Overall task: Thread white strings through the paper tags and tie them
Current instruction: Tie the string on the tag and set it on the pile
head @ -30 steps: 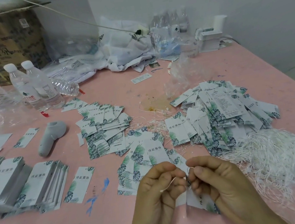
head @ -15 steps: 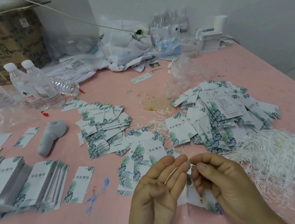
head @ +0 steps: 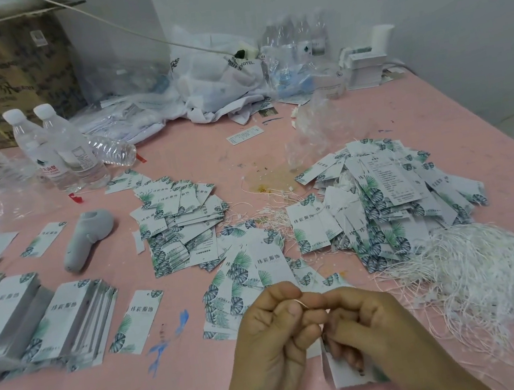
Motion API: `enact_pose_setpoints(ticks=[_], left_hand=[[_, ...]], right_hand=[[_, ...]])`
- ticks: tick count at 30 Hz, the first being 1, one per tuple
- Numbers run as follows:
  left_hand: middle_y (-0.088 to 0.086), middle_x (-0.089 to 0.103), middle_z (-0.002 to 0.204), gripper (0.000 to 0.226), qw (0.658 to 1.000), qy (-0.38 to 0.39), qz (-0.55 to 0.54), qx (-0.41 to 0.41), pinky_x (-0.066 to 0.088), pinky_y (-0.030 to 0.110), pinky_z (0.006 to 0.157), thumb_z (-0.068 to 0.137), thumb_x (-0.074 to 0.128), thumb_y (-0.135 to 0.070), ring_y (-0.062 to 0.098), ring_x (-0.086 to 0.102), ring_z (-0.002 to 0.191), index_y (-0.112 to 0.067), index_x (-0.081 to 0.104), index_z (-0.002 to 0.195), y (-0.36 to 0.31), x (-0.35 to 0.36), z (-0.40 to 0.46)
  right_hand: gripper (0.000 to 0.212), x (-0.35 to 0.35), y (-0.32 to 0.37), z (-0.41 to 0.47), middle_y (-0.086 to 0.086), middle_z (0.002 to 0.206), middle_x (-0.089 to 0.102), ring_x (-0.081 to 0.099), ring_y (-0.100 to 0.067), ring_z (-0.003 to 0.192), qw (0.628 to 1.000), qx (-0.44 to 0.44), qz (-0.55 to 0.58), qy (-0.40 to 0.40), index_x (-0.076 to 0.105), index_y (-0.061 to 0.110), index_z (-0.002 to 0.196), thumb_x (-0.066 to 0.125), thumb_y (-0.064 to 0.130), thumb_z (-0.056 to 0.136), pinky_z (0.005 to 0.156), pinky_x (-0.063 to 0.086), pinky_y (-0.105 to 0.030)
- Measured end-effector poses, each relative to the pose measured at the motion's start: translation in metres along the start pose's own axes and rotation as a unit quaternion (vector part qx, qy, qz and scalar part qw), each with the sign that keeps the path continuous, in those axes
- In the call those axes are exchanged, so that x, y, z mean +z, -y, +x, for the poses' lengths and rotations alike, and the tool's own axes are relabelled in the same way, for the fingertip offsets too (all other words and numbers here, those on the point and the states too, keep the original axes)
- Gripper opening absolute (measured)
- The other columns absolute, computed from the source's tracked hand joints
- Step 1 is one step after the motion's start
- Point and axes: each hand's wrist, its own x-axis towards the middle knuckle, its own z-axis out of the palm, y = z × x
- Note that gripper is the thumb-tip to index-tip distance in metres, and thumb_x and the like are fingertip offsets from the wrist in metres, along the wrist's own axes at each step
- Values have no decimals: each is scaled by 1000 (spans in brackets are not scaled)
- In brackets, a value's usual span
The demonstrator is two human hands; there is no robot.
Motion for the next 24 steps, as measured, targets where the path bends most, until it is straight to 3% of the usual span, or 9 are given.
enact_pose_setpoints(ticks=[4,7,10,13,15,17,20,22,24], left_hand=[[28,71,77,34,998,-13,54,34,49,23,36,54,96,-14,17,57,33,-8,73,77,3,2,1],[32,70,80,13,997,-2,55,53,57,32,48,70,78,-7,16,47,25,-5,70,80,8,5,0],[30,71,79,11,994,-20,84,66,53,29,45,70,80,-8,11,40,23,-7,72,78,9,4,-1],[16,59,50,17,985,-65,144,69,35,19,38,63,83,-18,9,39,28,-10,76,76,7,0,1],[9,51,43,13,985,-91,136,62,34,17,37,65,82,-7,10,41,32,-12,76,75,7,-1,2],[8,58,51,16,989,-97,98,58,36,16,35,64,80,2,9,45,35,-12,76,73,6,-2,3],[11,68,67,14,994,-86,37,51,41,16,35,62,84,-6,9,51,40,-14,75,70,2,-2,4],[10,68,69,29,996,-82,17,44,41,16,35,51,96,-14,9,51,40,-16,74,70,0,-3,4],[8,66,66,27,996,-80,-2,37,41,15,35,51,93,-14,8,50,39,-18,75,70,-3,-4,4]], right_hand=[[26,1,1,0,-8,61,66,53,-15,51,1000,14,9,12,74,24,100,63,19,77,48,43,-23],[21,3,0,0,-11,62,66,55,-14,51,999,21,41,25,72,13,97,63,14,78,48,44,-22],[12,3,2,0,-12,62,66,56,-14,50,999,16,34,36,71,10,86,62,12,80,48,45,-22],[11,3,4,1,-11,59,65,54,-14,47,999,24,33,29,72,16,80,62,14,78,46,44,-22],[11,2,4,1,-13,58,64,52,-15,45,999,28,39,12,73,17,78,63,12,79,45,42,-24],[22,1,3,1,-14,58,63,50,-16,45,999,25,35,-4,73,17,77,62,1,87,44,41,-25],[31,1,3,0,-14,58,64,51,-16,45,999,19,17,-20,73,18,77,57,-6,90,45,43,-26],[31,2,4,0,-14,59,64,51,-16,46,1000,20,8,-23,73,18,77,57,-5,90,45,43,-26],[31,3,4,0,-14,59,64,51,-17,46,999,22,5,-22,72,18,77,57,-5,90,45,43,-26]])
